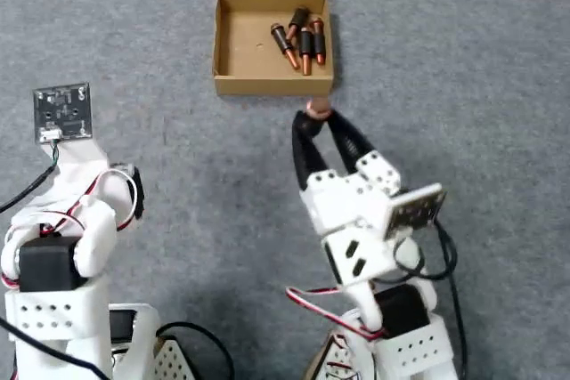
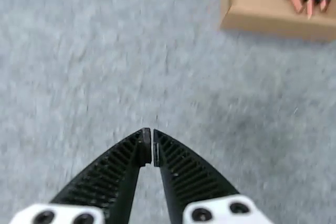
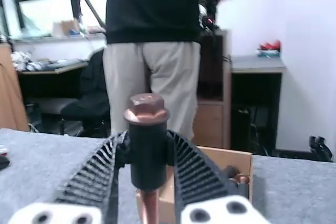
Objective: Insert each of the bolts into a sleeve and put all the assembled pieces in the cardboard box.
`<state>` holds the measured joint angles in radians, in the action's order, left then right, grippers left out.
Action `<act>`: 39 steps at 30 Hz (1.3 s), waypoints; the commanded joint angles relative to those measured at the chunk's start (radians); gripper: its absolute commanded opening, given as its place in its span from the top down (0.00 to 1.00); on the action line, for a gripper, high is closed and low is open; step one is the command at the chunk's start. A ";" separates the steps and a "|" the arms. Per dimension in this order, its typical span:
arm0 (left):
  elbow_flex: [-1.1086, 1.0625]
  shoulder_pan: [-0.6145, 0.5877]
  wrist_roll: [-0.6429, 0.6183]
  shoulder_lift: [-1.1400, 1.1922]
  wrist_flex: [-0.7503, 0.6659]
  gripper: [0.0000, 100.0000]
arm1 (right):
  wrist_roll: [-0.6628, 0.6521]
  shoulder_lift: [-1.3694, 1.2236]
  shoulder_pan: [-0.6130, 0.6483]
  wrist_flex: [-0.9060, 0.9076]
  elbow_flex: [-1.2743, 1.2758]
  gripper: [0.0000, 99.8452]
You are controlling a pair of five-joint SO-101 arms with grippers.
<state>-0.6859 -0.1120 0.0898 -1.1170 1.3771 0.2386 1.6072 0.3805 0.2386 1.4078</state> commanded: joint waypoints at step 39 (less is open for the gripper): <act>-0.295 -0.078 0.003 -0.642 -0.026 0.98 | -0.144 -2.374 -0.151 -0.502 -1.633 1.00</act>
<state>-0.9881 -0.1519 0.0882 -1.7108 1.3725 0.0806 -0.7112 0.2470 -0.3368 0.0100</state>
